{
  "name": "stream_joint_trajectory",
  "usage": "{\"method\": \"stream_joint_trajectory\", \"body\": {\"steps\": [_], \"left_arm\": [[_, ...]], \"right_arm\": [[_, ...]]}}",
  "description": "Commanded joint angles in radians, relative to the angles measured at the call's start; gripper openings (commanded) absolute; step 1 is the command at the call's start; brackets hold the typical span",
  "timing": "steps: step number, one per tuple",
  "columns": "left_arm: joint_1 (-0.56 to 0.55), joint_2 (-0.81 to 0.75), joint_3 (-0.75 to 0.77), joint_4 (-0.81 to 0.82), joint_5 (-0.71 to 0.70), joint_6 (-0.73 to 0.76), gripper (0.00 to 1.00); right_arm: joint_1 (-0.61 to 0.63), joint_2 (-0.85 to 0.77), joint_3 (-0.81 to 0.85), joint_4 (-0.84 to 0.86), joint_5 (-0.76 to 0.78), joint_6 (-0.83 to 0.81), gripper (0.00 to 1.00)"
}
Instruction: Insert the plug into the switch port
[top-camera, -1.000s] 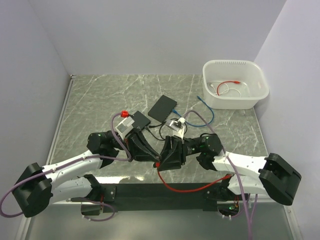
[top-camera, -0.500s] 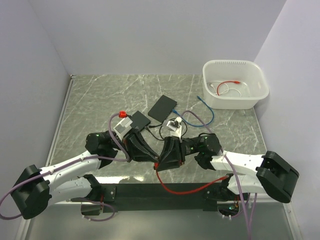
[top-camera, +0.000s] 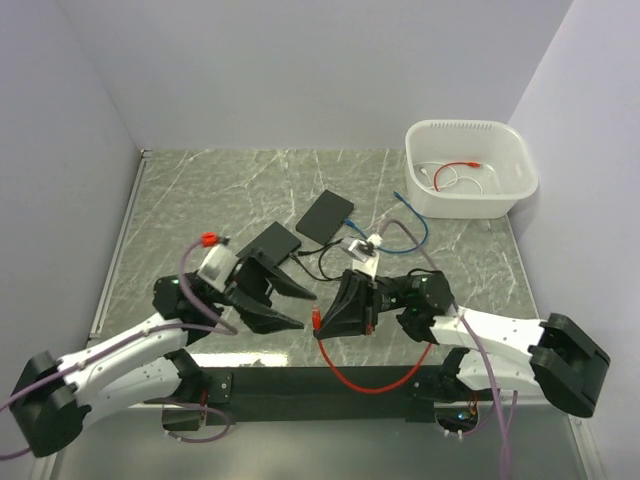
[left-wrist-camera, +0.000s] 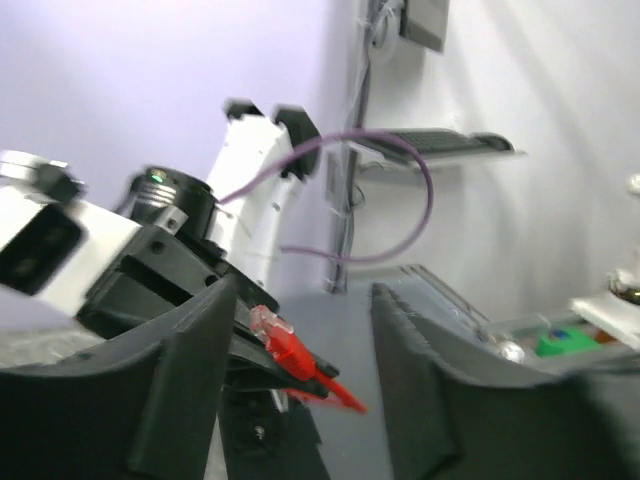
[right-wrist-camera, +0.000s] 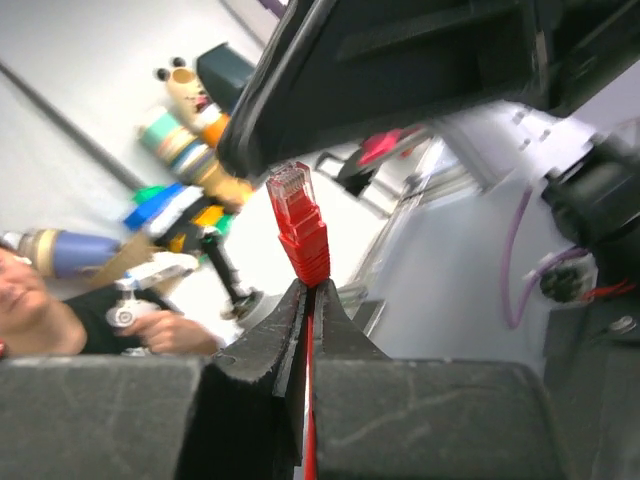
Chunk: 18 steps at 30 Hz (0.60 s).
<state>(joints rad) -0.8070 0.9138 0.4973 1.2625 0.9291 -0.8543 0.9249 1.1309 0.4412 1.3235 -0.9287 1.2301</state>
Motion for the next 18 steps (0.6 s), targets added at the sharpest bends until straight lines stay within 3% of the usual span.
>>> {"method": "stream_joint_trajectory", "body": {"steps": [1, 3, 4, 7, 10, 12, 15, 18], "left_arm": [[-0.003, -0.105, 0.000, -0.204, -0.157, 0.222, 0.63], [-0.004, -0.171, -0.006, -0.320, -0.285, 0.271, 0.72], [-0.003, -0.191, -0.011, -0.410, -0.324, 0.302, 0.78], [-0.004, -0.242, 0.000, -0.574, -0.494, 0.331, 0.89], [-0.004, -0.242, 0.030, -0.675, -0.635, 0.311, 0.89], [-0.006, -0.221, 0.038, -0.724, -0.677, 0.293, 0.86], [-0.006, -0.176, 0.053, -0.773, -0.727, 0.274, 0.83], [-0.009, -0.151, 0.047, -0.781, -0.746, 0.268, 0.78]], "right_arm": [[-0.001, -0.109, -0.010, -0.121, 0.082, -0.208, 0.00], [0.003, -0.180, 0.014, -0.312, 0.125, -0.370, 0.00], [0.008, -0.200, 0.034, -0.546, 0.207, -0.433, 0.00], [0.058, -0.244, 0.132, -0.938, 0.388, -0.653, 0.00], [0.136, -0.247, 0.206, -1.154, 0.649, -0.765, 0.00], [0.172, -0.232, 0.247, -1.222, 0.831, -0.803, 0.00], [0.230, -0.217, 0.272, -1.276, 0.971, -0.820, 0.00], [0.241, -0.214, 0.271, -1.274, 0.979, -0.824, 0.00]]}}
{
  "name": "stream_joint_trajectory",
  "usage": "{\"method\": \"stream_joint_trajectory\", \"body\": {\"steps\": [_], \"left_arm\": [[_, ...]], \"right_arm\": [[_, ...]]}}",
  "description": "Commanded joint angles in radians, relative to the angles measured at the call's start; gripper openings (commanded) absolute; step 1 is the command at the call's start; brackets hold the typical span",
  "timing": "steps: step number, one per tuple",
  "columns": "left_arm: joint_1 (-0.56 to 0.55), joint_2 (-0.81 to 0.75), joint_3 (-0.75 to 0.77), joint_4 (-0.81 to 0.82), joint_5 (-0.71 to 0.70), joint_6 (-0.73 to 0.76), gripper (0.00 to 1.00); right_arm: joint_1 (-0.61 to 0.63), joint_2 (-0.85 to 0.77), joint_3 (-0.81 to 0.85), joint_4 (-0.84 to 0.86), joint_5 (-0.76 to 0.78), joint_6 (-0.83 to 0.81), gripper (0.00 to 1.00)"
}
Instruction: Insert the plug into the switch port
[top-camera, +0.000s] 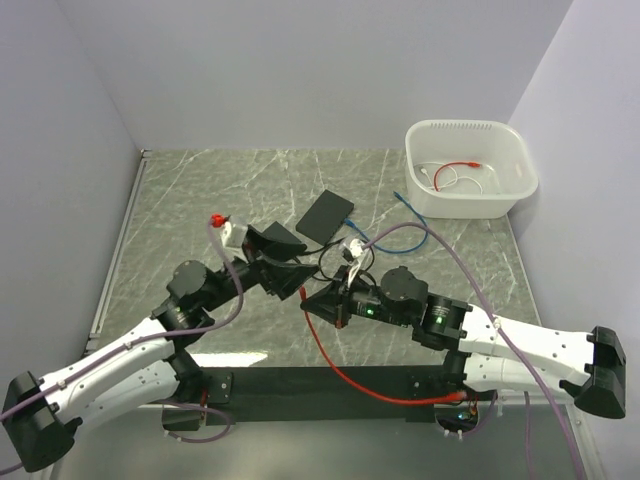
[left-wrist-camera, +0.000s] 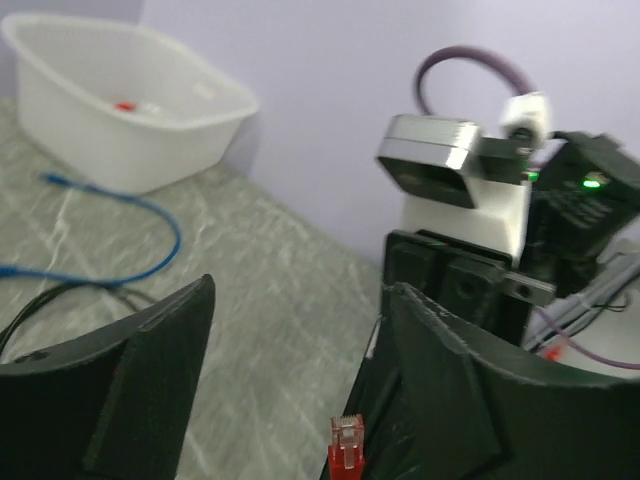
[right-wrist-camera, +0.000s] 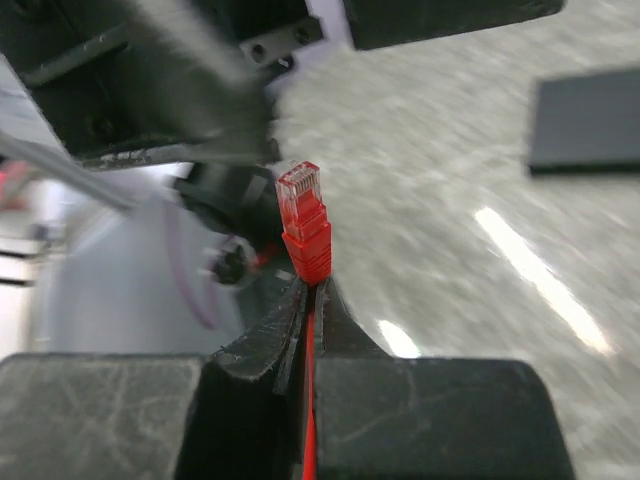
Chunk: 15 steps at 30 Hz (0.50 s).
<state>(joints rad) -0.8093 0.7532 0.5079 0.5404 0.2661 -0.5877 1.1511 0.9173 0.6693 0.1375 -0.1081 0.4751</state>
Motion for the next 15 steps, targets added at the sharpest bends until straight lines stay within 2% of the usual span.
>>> {"method": "stream_joint_trajectory", "body": {"steps": [1, 9, 15], "left_arm": [[-0.007, 0.012, 0.034, -0.059, -0.084, 0.005, 0.75], [-0.007, -0.029, -0.031, 0.056, 0.109, 0.028, 0.70], [-0.005, -0.043, -0.072, 0.135, 0.193, 0.012, 0.59]], "right_arm": [[0.013, -0.001, 0.041, -0.085, 0.153, -0.069, 0.00], [0.013, -0.075, -0.007, -0.027, 0.111, -0.061, 0.00], [0.013, -0.126, -0.036, 0.043, 0.004, -0.053, 0.00]]}}
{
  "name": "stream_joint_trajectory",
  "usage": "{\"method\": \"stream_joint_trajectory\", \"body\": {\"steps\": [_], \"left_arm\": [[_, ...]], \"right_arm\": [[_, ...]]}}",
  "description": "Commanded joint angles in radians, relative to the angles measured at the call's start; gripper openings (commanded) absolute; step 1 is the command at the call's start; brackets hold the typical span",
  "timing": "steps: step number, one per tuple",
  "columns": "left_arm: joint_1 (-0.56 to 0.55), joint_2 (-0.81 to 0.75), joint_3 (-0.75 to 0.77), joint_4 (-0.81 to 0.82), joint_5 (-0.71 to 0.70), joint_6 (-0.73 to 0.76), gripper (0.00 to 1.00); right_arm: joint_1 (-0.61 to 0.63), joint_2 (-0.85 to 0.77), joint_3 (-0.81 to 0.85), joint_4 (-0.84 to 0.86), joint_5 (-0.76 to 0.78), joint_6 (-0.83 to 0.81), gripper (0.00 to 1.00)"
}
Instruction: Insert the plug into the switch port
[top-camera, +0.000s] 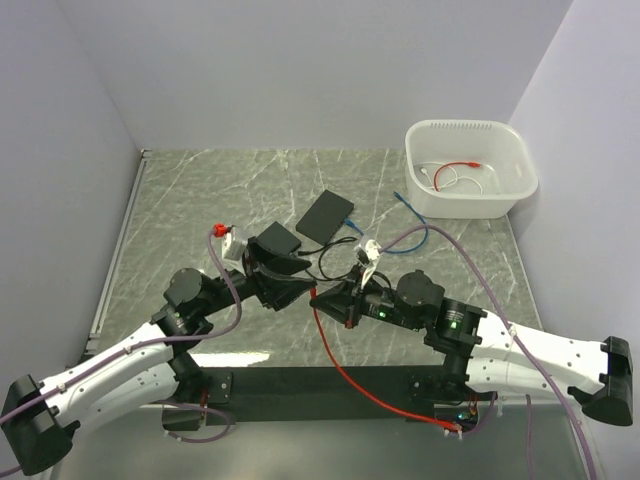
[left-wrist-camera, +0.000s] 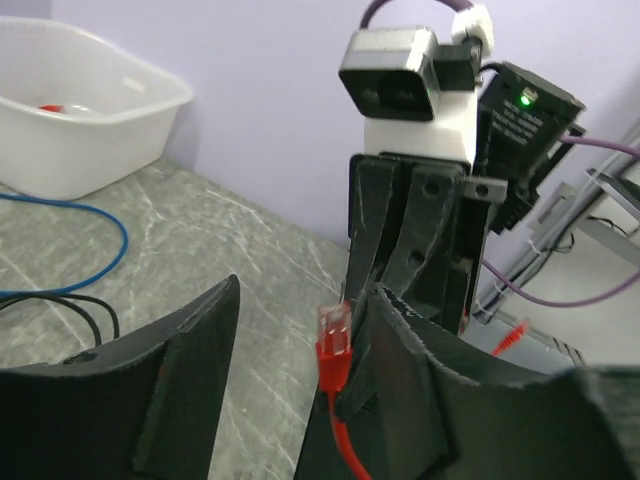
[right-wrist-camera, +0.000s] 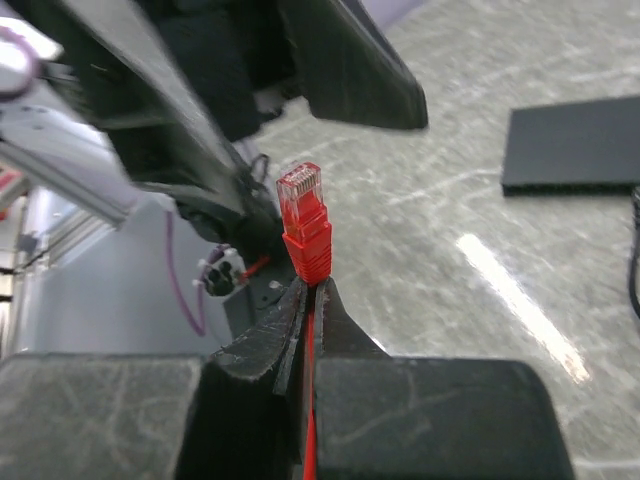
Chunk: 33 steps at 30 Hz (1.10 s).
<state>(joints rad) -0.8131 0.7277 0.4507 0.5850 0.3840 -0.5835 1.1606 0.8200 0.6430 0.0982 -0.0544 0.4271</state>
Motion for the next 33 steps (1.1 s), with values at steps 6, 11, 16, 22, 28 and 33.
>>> {"method": "stream_joint_trajectory", "body": {"steps": [6, 11, 16, 22, 28, 33], "left_arm": [[-0.003, -0.014, -0.052, 0.214, 0.165, -0.027, 0.49], [-0.003, 0.004, -0.063, 0.268, 0.202, -0.045, 0.21], [-0.003, -0.010, -0.069, 0.265, 0.188, -0.052, 0.01], [-0.003, -0.033, 0.003, 0.026, -0.034, -0.021, 0.01], [-0.003, -0.031, 0.003, -0.039, -0.204, -0.068, 0.01], [-0.004, -0.004, 0.011, -0.132, -0.381, -0.197, 0.01]], "right_arm": [[0.004, -0.032, -0.023, 0.143, -0.128, 0.010, 0.00], [0.002, -0.016, -0.023, 0.172, -0.159, 0.018, 0.00], [0.002, -0.013, -0.016, 0.146, -0.107, 0.013, 0.00], [0.002, -0.021, 0.032, -0.020, 0.138, -0.036, 0.45], [0.004, -0.016, 0.047, -0.072, 0.258, -0.039, 0.55], [0.034, -0.019, 0.038, -0.049, 0.312, -0.034, 0.57]]}}
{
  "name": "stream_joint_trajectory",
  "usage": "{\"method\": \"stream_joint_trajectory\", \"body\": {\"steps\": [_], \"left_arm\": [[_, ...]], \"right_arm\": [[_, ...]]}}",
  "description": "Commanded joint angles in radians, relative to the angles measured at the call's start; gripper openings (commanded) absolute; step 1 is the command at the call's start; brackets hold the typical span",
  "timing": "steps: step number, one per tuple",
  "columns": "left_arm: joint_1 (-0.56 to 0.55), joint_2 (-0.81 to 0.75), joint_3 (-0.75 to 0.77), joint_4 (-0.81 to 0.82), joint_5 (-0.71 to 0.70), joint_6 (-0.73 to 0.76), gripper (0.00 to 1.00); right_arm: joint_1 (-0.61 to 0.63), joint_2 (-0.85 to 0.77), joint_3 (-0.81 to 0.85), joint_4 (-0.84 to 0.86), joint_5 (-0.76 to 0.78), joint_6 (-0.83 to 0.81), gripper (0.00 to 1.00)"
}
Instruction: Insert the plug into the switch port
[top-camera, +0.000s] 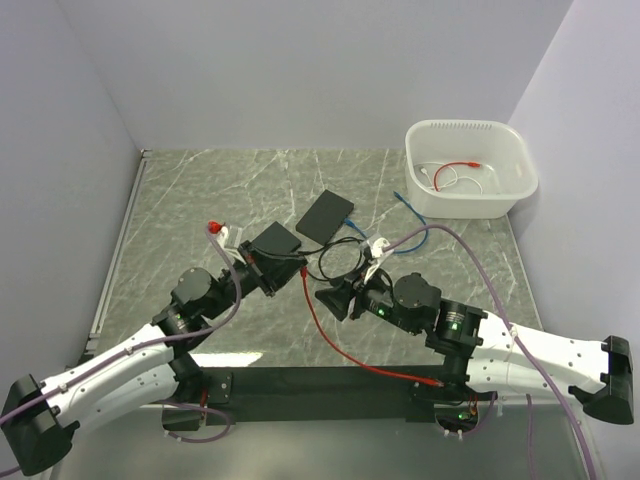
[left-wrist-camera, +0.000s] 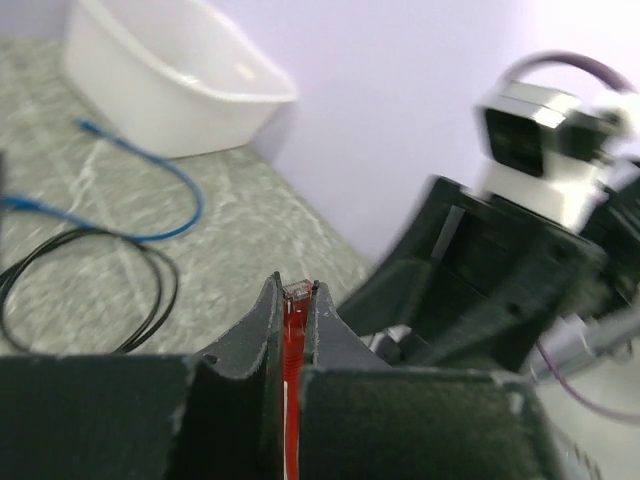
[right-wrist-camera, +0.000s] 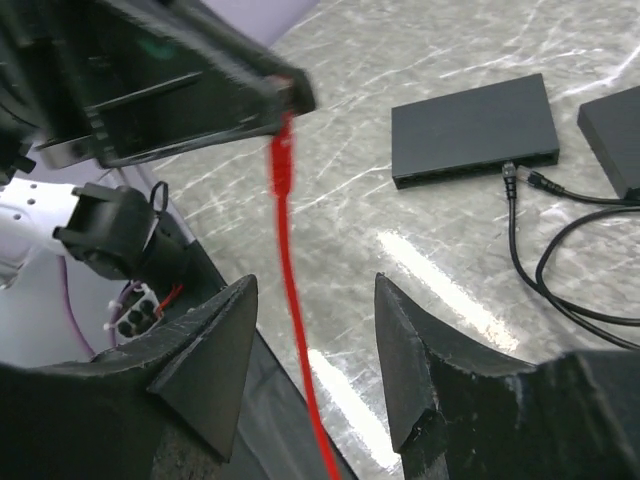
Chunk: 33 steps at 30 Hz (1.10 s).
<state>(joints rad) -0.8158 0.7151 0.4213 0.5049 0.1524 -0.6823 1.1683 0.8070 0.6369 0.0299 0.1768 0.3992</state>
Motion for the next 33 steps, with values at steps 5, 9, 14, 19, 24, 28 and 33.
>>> {"method": "stream_joint_trajectory", "body": {"steps": [5, 9, 14, 19, 24, 28, 33], "left_arm": [[-0.011, 0.086, 0.073, -0.117, -0.267, -0.204, 0.01], [-0.043, 0.122, 0.086, -0.092, -0.290, -0.235, 0.01], [-0.068, 0.092, 0.083, -0.086, -0.307, -0.241, 0.01], [-0.072, 0.061, 0.065, -0.059, -0.283, -0.238, 0.01], [-0.074, 0.058, 0.054, -0.037, -0.264, -0.246, 0.01], [-0.072, 0.063, 0.057, -0.019, -0.244, -0.246, 0.01], [-0.074, 0.037, 0.036, 0.004, -0.205, -0.209, 0.08]], "right_arm": [[0.080, 0.081, 0.104, 0.015, 0.231, -0.003, 0.55], [0.105, 0.172, 0.161, 0.007, 0.303, -0.003, 0.51], [0.110, 0.225, 0.187, 0.002, 0.384, 0.019, 0.47], [0.110, 0.261, 0.208, -0.007, 0.409, 0.023, 0.46], [0.108, 0.282, 0.205, 0.016, 0.386, 0.036, 0.35], [0.108, 0.294, 0.205, 0.028, 0.368, 0.038, 0.15], [0.105, 0.210, 0.140, 0.096, 0.305, 0.038, 0.00]]}}
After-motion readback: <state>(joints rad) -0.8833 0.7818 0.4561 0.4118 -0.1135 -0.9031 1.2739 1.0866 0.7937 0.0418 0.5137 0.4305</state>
